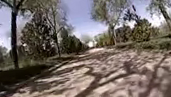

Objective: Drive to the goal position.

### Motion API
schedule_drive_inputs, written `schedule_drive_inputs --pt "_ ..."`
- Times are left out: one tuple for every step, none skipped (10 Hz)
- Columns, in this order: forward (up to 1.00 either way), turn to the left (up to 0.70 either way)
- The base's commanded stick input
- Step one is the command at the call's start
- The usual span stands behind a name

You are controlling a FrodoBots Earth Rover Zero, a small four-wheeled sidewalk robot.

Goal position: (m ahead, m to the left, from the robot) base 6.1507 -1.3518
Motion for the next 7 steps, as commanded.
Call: schedule_drive_inputs --pt "0.70 0.00" --pt "0.70 0.00" --pt "0.70 0.00" --pt "0.70 0.00" --pt "0.70 0.00" --pt "0.70 0.00" --pt "0.70 0.00"
